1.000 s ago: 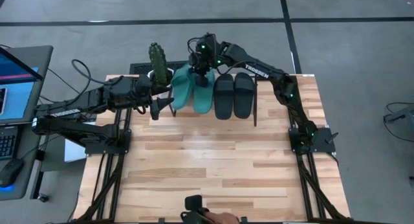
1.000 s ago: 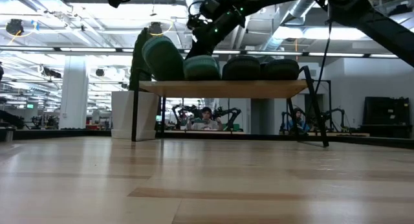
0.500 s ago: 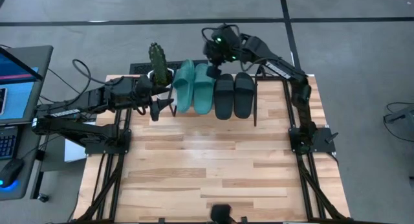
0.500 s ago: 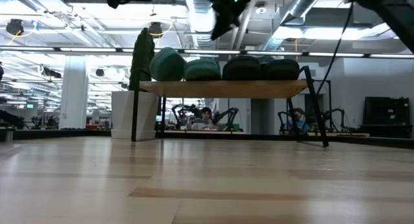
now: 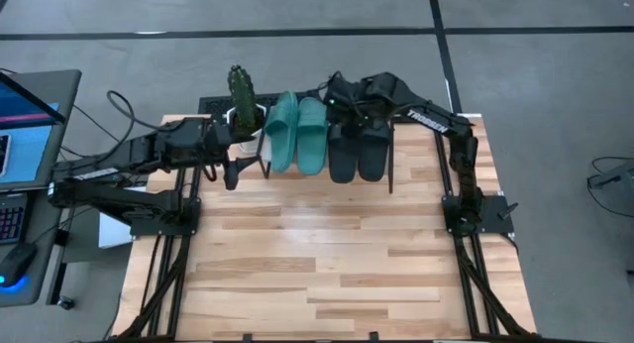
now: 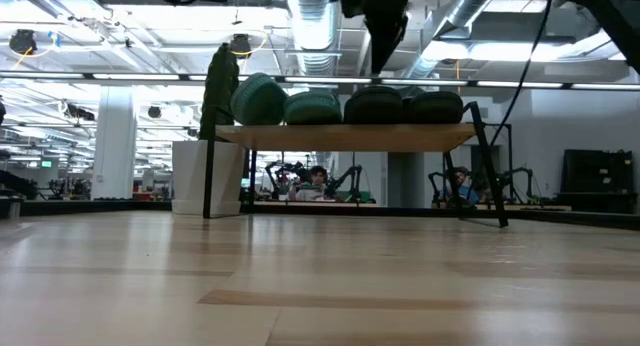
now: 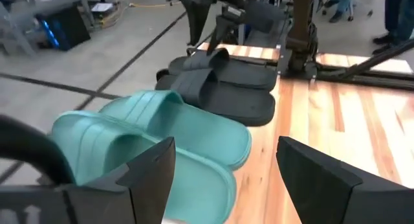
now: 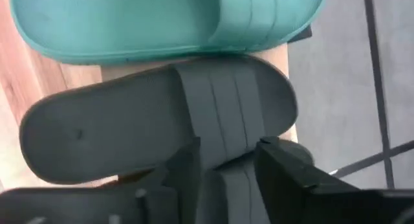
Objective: Pick and place slides into the shelf
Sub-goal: Adjust the slippers on the shelf
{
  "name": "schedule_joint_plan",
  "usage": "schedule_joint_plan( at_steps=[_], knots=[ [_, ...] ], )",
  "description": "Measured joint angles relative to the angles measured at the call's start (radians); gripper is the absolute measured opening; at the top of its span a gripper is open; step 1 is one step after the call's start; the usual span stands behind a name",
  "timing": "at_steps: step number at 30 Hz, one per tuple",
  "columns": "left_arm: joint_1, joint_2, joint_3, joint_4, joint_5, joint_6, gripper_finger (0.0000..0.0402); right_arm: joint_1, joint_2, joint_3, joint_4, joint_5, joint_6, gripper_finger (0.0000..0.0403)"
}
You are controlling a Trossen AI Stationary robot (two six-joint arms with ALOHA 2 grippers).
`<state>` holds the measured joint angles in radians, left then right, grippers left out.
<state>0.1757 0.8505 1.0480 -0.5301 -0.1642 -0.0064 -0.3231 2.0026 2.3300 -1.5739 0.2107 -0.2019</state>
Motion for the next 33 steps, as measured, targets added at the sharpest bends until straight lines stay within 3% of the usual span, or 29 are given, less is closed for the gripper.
schedule_joint_plan(
  at_steps=[13, 25, 33],
  knots=[
    [0.0, -0.074, 0.0, -0.064, -0.006, 0.047, 0.0256, 0.029, 0.015, 0.002, 0.003, -0.011, 0.055, 0.024],
    [0.0, -0.082, 0.0, -0.088, -0.006, 0.031, 0.0256, 0.031, 0.015, -0.002, 0.004, -0.056, 0.018, 0.0244],
    [0.0, -0.081, 0.0, -0.088, -0.001, 0.022, 0.0256, 0.031, 0.015, -0.151, 0.001, -0.033, -0.008, 0.0244]
  ],
)
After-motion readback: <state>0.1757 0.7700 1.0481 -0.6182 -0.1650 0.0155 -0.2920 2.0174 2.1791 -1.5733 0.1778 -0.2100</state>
